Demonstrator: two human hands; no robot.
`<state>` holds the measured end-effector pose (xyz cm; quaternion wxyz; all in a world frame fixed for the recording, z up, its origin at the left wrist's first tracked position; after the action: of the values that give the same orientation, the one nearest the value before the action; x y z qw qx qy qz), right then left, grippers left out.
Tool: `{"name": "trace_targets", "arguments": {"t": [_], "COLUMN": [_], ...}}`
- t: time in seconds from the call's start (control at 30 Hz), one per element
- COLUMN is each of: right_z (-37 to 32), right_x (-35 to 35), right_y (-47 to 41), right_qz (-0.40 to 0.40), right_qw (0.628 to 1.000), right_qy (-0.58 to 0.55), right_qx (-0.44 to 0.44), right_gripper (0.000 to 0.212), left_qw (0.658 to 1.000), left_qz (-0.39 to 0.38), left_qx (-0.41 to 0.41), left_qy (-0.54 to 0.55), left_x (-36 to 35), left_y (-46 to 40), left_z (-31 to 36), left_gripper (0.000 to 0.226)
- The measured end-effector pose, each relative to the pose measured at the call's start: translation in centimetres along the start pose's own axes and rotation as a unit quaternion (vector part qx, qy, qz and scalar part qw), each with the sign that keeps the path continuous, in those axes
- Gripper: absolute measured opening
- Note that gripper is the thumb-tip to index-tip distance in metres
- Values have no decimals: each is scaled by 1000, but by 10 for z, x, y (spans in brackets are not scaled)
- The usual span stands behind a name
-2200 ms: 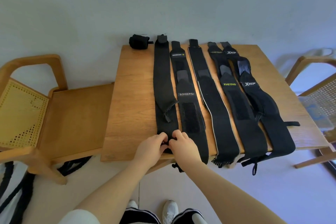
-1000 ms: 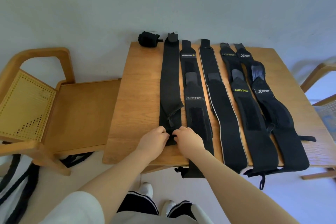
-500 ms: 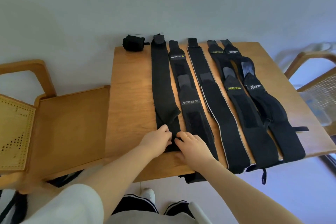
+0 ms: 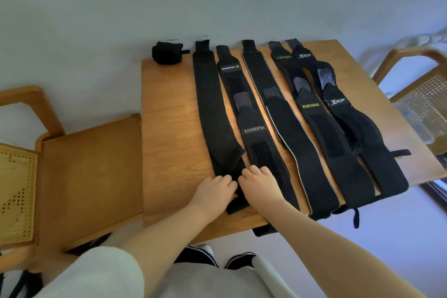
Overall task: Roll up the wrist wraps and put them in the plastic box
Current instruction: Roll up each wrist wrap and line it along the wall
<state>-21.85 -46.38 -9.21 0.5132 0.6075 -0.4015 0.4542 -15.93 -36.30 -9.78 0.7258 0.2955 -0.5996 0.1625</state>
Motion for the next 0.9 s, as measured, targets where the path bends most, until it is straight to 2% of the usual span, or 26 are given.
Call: {"name": "trace_targets", "arguments": {"t": [0.1,0.2,0.27,0.37,0.47,0.53,0.6,0.63,0.77,0.9], "right_z": [0,0,-1,-4,-2,1,4,4,-7,-5], "right_x": [0,0,-4,-7,-5,-2,8,11,4,3], "right_y": [3,11,17,14,10,8,10,13,31,24], "right_qz": [37,40,40,56,63,85,125,135,41,15], "right_qw": [998,998,999,997,995,991,977,975,991,995], "right_qy": [-40,-46,-24,-23,-29,-66,-139,-157,-123,-83], "right_qx": [-20,-3,-9,-50,-73,-85,-103,-83,42,45], "right_gripper": [28,27,26,23,19,22,20,19,29,34], "left_qw": [1000,999,1000,992,987,988,985,985,980,972], "left_qz": [-22,-36,-14,25,-5,-6,23,31,31,-7], "left_qx": [-5,-10,-12,-25,-93,-95,-88,-77,-19,33], "left_qy": [-11,-24,11,122,130,122,144,154,195,234], "left_x": [5,7,7,10,1,-7,-11,-10,-9,-2], "left_y": [-7,-11,-9,-2,10,14,15,15,13,9], "left_z": [-11,-16,-12,-7,0,-1,-3,-4,-9,-12], "left_gripper": [34,38,32,26,28,30,29,28,28,28]}}
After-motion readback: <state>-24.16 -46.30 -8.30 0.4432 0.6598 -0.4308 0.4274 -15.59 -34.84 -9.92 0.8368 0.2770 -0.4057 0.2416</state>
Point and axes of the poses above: each hand's wrist, its own y-axis away from the middle knuckle, its own x-axis out of the back of the hand, z = x × y, the point moved 3 cm from there along -y, towards the middle knuckle, and after that the axes turned 14 degrees about x, right-handed, at the moved point
